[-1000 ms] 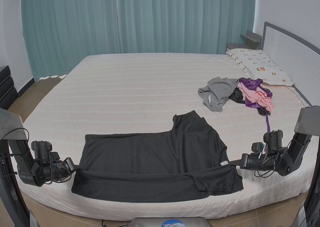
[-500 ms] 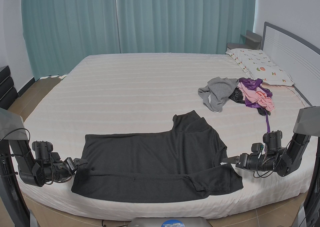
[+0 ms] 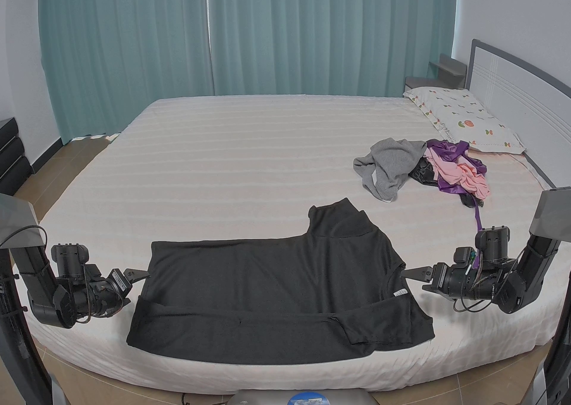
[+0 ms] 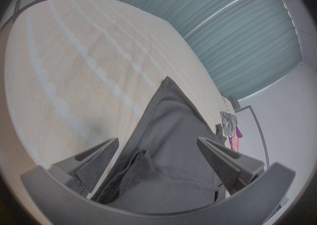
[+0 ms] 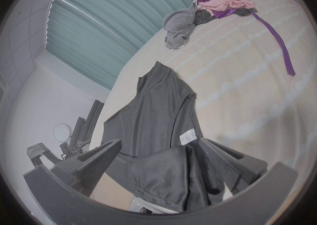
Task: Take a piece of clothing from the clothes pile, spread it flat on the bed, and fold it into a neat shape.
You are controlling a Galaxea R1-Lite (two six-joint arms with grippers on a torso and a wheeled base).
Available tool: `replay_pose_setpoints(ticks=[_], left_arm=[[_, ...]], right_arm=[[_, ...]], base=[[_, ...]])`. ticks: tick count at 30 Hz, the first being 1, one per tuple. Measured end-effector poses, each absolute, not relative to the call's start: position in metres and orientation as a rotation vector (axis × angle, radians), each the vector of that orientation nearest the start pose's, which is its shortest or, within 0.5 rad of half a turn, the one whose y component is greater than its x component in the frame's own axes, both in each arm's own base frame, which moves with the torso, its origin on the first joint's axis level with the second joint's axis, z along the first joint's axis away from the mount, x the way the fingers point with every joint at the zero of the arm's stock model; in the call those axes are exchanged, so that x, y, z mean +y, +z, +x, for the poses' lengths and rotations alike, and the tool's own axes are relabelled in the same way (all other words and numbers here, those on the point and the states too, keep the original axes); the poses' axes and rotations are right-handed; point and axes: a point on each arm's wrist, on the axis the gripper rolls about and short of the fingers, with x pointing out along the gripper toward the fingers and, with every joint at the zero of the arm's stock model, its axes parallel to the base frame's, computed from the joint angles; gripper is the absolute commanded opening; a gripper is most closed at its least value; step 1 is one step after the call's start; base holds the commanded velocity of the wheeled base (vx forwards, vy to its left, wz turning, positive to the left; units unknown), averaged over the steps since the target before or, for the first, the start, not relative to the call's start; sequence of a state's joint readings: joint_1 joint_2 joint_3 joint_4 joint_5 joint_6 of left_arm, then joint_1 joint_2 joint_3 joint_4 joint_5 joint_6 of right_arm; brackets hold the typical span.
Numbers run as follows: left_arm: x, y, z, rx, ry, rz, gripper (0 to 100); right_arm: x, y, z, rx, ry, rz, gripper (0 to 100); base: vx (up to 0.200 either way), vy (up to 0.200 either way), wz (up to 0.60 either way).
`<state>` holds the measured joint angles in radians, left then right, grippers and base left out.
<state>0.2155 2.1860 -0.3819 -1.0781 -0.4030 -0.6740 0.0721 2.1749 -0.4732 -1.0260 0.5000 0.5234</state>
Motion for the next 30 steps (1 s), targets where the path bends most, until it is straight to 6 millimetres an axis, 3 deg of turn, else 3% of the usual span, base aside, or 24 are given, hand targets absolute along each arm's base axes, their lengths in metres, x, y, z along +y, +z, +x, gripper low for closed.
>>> replay_pose_setpoints(ticks=[17, 25, 30], left_arm=[[0.054, 0.002, 0.28, 0.694, 0.053, -0.859, 100], [0.055, 0.012, 0.305, 0.655, 0.027, -0.845, 100], [0.057, 0.017, 0.334, 0.651, 0.01, -0.838, 100]], right_arm=[[0.033, 0.003, 0.298, 0.799, 0.368, 0.632, 100], [0.034, 0.002, 0.298, 0.801, 0.368, 0.631, 100], [0.035, 0.002, 0.298, 0.804, 0.37, 0.63, 100]], base=[[0.012, 0.0, 0.0], [0.0, 0.0, 0.0], [0.0, 0.0, 0.0]])
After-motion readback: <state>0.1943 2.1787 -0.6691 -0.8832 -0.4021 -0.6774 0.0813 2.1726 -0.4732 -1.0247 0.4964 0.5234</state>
